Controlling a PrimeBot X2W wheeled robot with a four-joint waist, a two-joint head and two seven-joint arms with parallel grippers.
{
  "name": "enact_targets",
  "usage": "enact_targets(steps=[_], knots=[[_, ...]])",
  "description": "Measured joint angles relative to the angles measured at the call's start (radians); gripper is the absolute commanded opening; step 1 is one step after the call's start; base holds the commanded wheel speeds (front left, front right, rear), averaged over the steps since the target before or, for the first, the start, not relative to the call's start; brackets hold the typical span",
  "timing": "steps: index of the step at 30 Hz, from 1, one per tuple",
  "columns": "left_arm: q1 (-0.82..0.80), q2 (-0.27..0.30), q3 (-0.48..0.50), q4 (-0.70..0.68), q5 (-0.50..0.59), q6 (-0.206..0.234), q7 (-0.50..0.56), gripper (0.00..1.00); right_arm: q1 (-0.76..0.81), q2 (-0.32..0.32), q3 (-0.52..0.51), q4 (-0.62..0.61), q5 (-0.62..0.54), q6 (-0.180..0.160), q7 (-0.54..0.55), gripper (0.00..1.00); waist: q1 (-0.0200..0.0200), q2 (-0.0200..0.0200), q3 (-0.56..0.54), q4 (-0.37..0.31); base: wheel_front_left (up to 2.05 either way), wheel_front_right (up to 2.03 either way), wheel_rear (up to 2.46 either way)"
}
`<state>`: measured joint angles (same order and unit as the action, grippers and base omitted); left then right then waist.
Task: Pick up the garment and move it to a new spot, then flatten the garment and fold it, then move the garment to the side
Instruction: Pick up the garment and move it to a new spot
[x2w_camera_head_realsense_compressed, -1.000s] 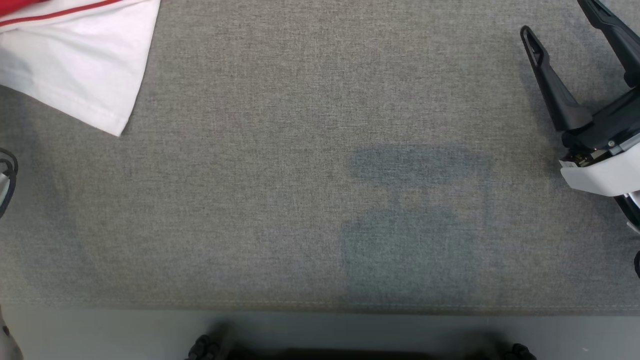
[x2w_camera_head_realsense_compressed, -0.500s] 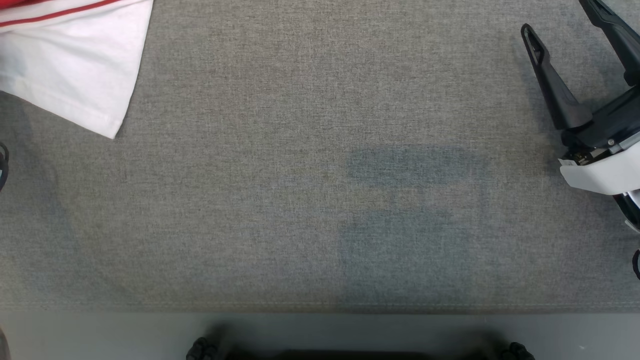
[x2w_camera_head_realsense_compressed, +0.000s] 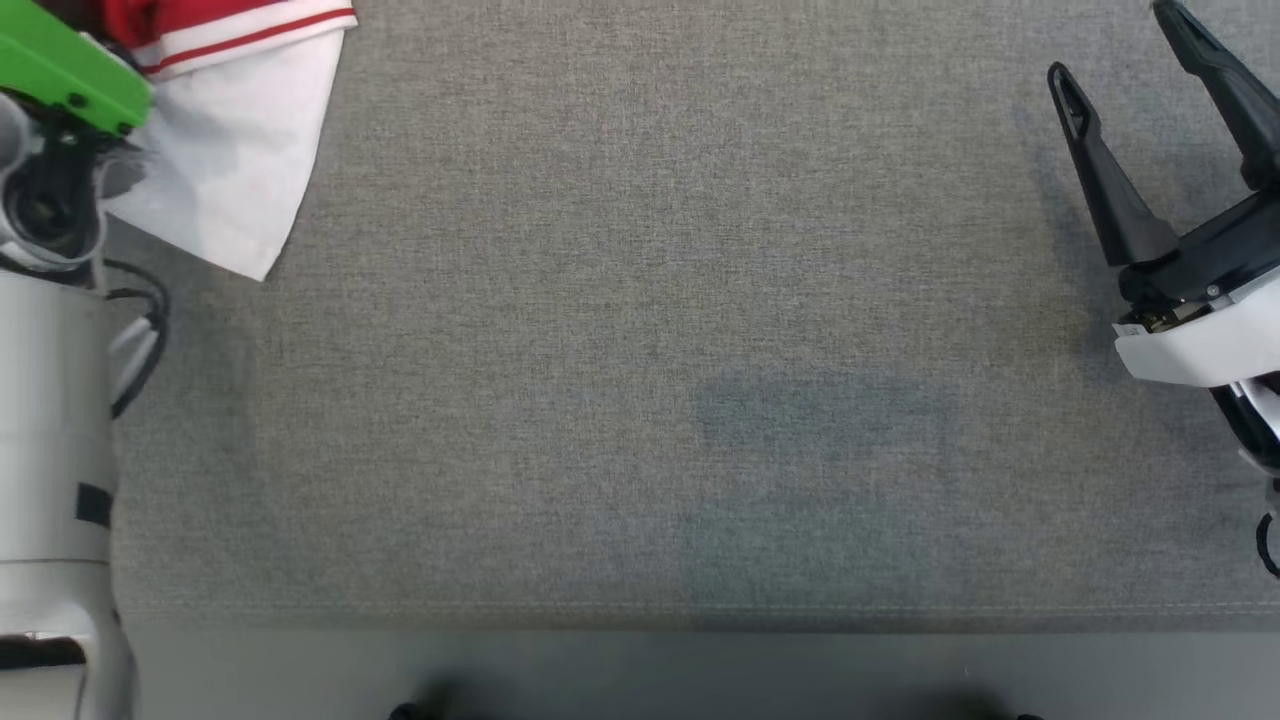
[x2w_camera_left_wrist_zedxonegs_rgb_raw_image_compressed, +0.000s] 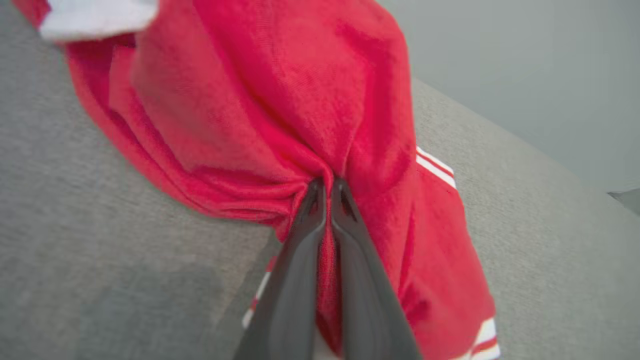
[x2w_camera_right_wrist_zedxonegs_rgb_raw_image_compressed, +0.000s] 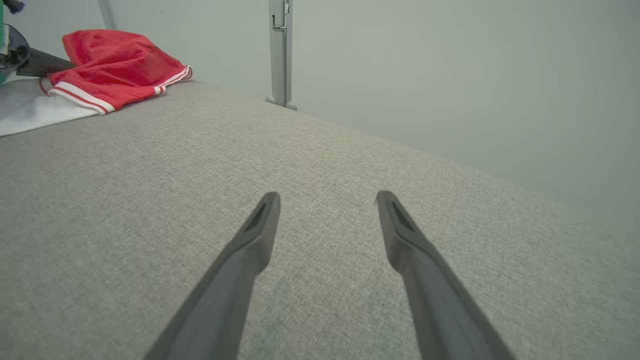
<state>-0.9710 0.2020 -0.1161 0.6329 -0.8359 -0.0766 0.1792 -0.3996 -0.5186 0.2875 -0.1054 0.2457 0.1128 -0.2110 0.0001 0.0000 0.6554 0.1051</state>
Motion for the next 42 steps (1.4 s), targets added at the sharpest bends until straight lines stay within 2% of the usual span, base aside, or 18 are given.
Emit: enact_targets(steps=[5, 6, 11, 13, 22, 30, 33, 42], knots=[[0.059, -0.126, -0.077, -0.057, -0.035, -0.040, -0.006, 0.00, 0.024, 0.007, -0.001, 0.036, 0.002, -0.007, -0.010, 1.00, 0.0000, 0.0000, -0.045, 0.012, 0.00, 0.00, 0.00], [0.059, -0.126, -0.077, -0.057, -0.035, -0.040, -0.006, 0.00, 0.024, 0.007, -0.001, 0.036, 0.002, -0.007, -0.010, 1.00, 0.0000, 0.0000, -0.045, 0.012, 0.00, 0.00, 0.00], [0.156, -0.225, -0.176, -0.106, -0.054, -0.047, -0.006, 0.00, 0.057, 0.028, 0.011, 0.073, 0.011, -0.008, -0.019, 1.00, 0.0000, 0.0000, -0.102, 0.025, 0.00, 0.00, 0.00], [0.199, -0.236, -0.230, -0.129, -0.077, -0.049, 0.003, 0.00, 0.068, 0.040, 0.019, 0.087, 0.011, -0.008, -0.020, 1.00, -0.0001, 0.0000, -0.127, 0.029, 0.00, 0.00, 0.00], [0.454, -0.182, -0.478, -0.244, -0.170, -0.052, 0.067, 0.00, 0.125, 0.086, 0.077, 0.142, 0.031, -0.007, -0.028, 1.00, -0.0001, 0.0000, -0.250, 0.035, 0.00, 0.00, 0.00], [0.650, -0.180, -0.532, -0.240, -0.182, -0.057, 0.063, 0.00, 0.165, 0.099, 0.103, 0.149, 0.046, -0.004, -0.028, 1.00, -0.0002, 0.0000, -0.343, 0.024, 0.00, 0.00, 0.00], [0.677, -0.177, -0.548, -0.230, -0.127, -0.064, 0.043, 0.00, 0.168, 0.097, 0.116, 0.148, 0.046, 0.001, -0.028, 1.00, -0.0002, 0.0000, -0.363, 0.022, 0.00, 0.00, 0.00], [0.724, -0.150, -0.551, -0.236, -0.120, -0.066, 0.013, 0.00, 0.165, 0.102, 0.165, 0.153, 0.046, 0.002, -0.027, 1.00, -0.0002, 0.0000, -0.376, 0.045, 0.00, 0.00, 0.00]])
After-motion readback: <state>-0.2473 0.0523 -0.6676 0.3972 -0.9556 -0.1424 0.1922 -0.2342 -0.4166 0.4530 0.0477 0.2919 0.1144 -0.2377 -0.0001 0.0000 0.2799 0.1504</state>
